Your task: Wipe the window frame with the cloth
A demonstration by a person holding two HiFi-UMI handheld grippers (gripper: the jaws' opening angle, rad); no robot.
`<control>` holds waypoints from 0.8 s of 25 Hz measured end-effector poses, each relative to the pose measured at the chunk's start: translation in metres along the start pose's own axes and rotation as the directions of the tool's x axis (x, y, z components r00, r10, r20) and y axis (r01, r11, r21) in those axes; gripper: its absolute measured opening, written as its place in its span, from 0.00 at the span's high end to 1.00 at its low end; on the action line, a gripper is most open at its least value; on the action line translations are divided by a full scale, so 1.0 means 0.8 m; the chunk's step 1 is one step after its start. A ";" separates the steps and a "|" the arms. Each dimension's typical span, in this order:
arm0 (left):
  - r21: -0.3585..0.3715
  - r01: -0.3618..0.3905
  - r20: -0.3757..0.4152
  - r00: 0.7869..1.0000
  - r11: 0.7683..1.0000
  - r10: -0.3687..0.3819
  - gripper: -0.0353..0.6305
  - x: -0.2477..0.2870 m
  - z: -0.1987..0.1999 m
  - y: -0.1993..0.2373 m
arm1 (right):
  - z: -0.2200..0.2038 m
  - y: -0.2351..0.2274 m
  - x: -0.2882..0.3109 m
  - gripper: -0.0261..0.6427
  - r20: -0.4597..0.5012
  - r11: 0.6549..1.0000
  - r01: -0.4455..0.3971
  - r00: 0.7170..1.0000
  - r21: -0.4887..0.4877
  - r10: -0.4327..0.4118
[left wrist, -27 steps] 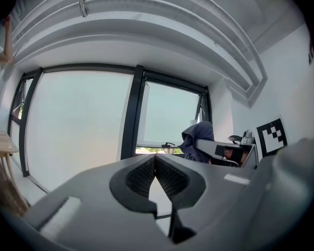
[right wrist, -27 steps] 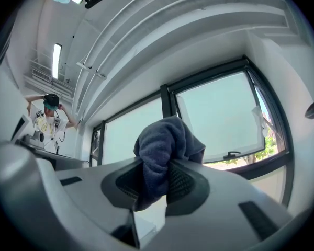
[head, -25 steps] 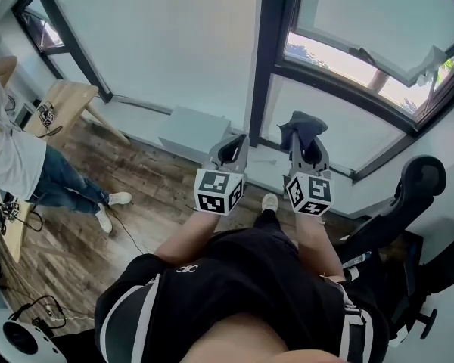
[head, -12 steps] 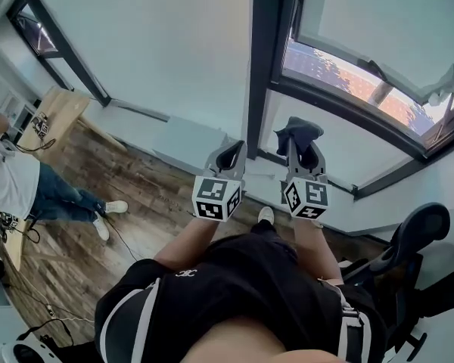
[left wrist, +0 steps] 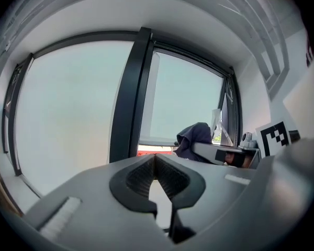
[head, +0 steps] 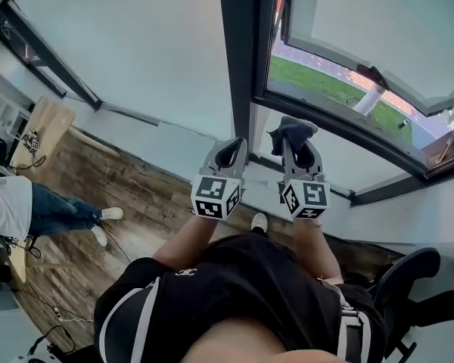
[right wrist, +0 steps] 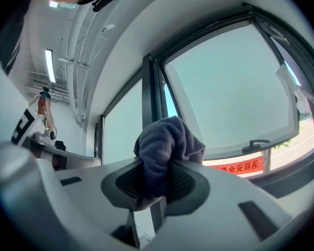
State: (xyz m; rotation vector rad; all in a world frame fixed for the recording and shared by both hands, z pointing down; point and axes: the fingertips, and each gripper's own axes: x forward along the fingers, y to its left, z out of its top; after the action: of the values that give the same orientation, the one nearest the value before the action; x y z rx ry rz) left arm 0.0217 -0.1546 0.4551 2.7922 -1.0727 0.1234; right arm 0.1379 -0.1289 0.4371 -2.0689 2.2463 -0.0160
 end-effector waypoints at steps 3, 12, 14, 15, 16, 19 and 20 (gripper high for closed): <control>0.003 -0.008 -0.012 1.000 1.000 0.008 0.93 0.039 0.002 0.007 | -0.006 -0.024 0.027 0.82 -0.003 1.000 -0.015 1.000 0.007 0.015; -0.001 -0.028 0.016 0.999 1.000 0.028 0.93 0.113 0.037 0.028 | 0.006 -0.065 0.098 0.82 -0.005 0.998 -0.067 0.998 0.006 0.067; 0.002 -0.023 0.013 1.000 1.000 0.023 0.93 0.117 0.039 0.037 | 0.011 -0.061 0.107 0.82 0.002 0.997 -0.074 0.997 0.000 0.074; 0.001 -0.023 0.013 1.000 1.000 0.023 0.93 0.119 0.041 0.042 | 0.014 -0.058 0.111 0.82 0.005 0.997 -0.080 0.997 -0.005 0.080; 0.000 -0.023 0.017 1.000 1.000 0.023 0.93 0.121 0.045 0.047 | 0.017 -0.056 0.114 0.82 0.009 0.996 -0.087 0.996 -0.010 0.087; 0.006 -0.025 0.046 0.999 1.000 0.024 0.93 0.127 0.060 0.058 | 0.025 -0.053 0.125 0.82 0.023 0.994 -0.103 0.994 -0.023 0.103; 0.008 -0.026 0.053 0.998 1.000 0.026 0.93 0.129 0.064 0.062 | 0.028 -0.051 0.128 0.82 0.028 0.994 -0.110 0.994 -0.023 0.110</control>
State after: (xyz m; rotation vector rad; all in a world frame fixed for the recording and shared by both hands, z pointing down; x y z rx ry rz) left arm 0.0659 -0.2674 0.4236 2.8052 -1.1237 0.0574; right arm 0.1721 -0.2331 0.4119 -1.9392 2.3494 0.0457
